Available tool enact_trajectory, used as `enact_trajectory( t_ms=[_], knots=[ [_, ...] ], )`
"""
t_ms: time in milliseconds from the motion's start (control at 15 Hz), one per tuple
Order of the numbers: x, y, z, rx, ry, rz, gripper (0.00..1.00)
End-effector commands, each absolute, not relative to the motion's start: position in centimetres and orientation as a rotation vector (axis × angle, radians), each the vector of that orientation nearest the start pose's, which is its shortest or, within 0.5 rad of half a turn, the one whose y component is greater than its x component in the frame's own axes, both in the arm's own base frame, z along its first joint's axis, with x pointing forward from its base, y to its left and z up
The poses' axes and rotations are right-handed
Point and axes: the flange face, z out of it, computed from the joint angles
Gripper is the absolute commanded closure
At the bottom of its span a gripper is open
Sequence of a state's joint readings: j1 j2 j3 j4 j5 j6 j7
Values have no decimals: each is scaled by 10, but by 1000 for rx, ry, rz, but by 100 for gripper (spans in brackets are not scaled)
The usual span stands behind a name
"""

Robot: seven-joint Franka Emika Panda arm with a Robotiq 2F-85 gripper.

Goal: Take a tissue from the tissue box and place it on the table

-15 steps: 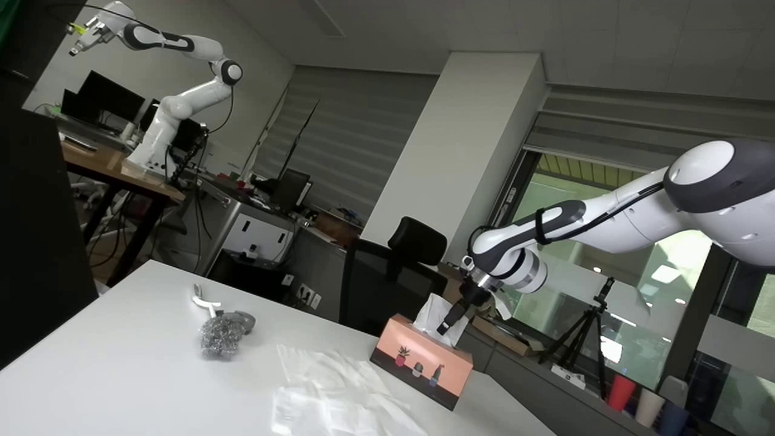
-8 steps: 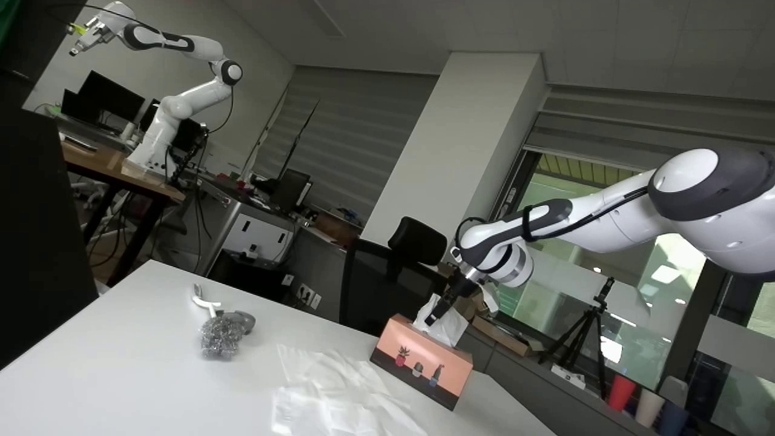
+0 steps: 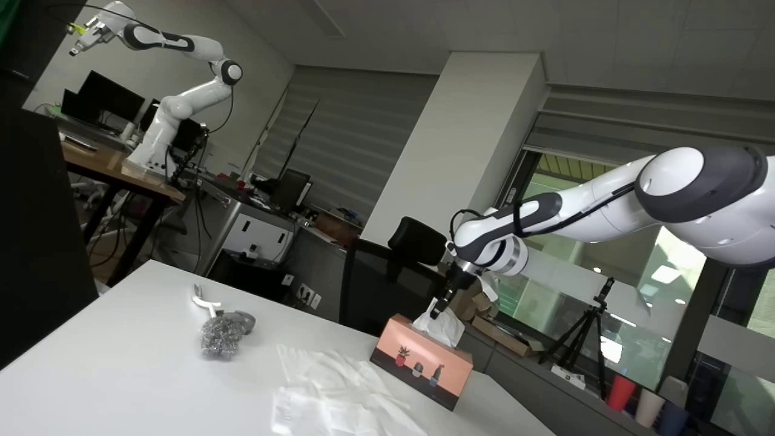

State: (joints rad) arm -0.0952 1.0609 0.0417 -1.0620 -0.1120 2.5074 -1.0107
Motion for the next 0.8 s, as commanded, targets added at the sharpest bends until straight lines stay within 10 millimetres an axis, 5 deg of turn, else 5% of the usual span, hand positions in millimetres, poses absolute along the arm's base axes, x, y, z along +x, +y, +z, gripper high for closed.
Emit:
enact_trajectory(
  t_ms=[0, 333, 733],
  knots=[
    [813, -48, 243, -2975, -1582, -423, 100],
    [815, -25, 294, -2906, -1608, -335, 100],
    [802, 9, 396, -2810, -1672, -299, 100]
  ],
)
